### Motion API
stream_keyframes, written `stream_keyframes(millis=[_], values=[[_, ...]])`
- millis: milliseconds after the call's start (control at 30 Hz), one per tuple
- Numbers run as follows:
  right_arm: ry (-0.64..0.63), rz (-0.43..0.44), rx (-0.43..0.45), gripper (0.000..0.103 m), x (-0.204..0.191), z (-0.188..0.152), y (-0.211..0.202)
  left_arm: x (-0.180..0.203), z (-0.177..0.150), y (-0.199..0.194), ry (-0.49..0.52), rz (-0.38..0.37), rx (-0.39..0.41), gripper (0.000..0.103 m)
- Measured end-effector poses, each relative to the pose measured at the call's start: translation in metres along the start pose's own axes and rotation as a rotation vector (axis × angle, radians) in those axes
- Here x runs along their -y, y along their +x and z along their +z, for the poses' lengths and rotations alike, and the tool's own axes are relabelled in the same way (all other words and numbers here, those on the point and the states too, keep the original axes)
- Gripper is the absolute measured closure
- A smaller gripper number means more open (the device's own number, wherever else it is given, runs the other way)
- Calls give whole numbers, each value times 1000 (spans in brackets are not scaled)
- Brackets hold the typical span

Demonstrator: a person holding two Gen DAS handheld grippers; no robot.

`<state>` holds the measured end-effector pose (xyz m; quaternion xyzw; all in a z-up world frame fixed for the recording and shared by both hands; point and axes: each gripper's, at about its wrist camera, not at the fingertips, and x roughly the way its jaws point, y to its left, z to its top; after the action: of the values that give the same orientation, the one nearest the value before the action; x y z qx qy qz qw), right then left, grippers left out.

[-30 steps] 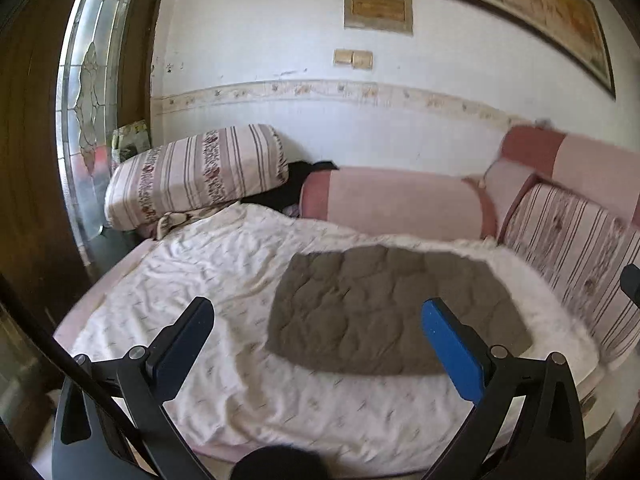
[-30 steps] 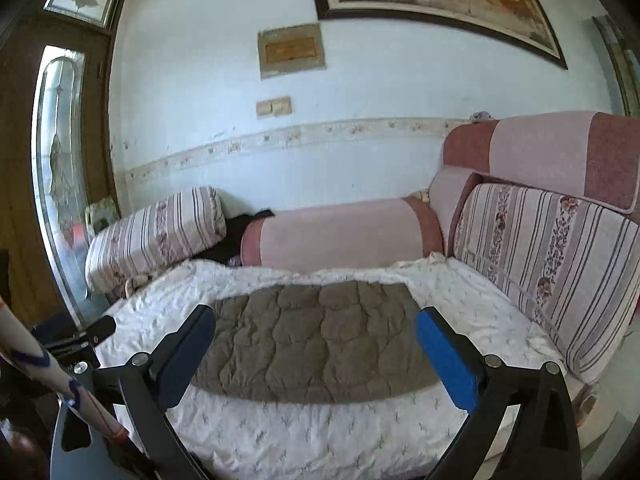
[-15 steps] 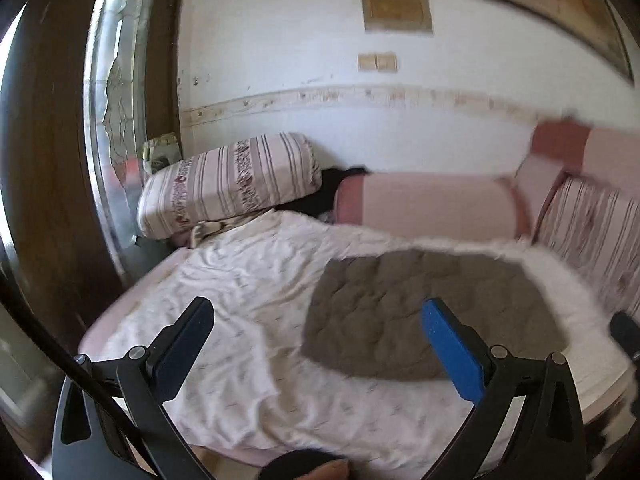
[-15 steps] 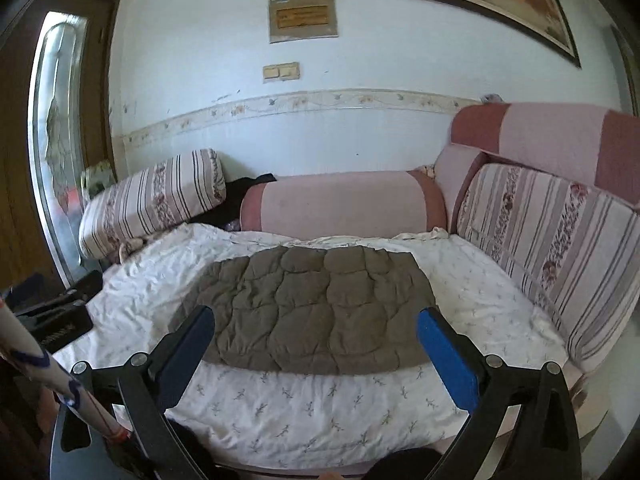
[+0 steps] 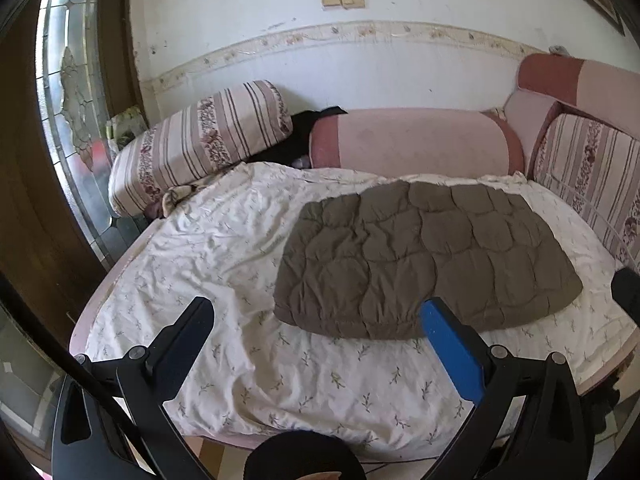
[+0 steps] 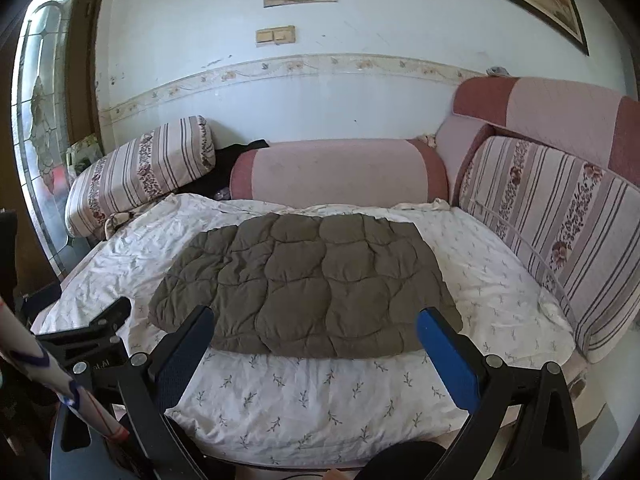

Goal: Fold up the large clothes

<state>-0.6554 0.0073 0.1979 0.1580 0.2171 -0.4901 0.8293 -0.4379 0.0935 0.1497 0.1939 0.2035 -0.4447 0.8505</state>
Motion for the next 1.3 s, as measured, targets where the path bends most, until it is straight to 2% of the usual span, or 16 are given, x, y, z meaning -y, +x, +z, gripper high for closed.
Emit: stream_keyframes(millis=[433, 1300], values=[[-52, -8, -15, 0, -15, -3, 3, -6, -4, 11, -1, -38, -41, 0], [-68, -15, -33, 0, -17, -9, 6, -5, -6, 10, 11, -36, -36, 0]])
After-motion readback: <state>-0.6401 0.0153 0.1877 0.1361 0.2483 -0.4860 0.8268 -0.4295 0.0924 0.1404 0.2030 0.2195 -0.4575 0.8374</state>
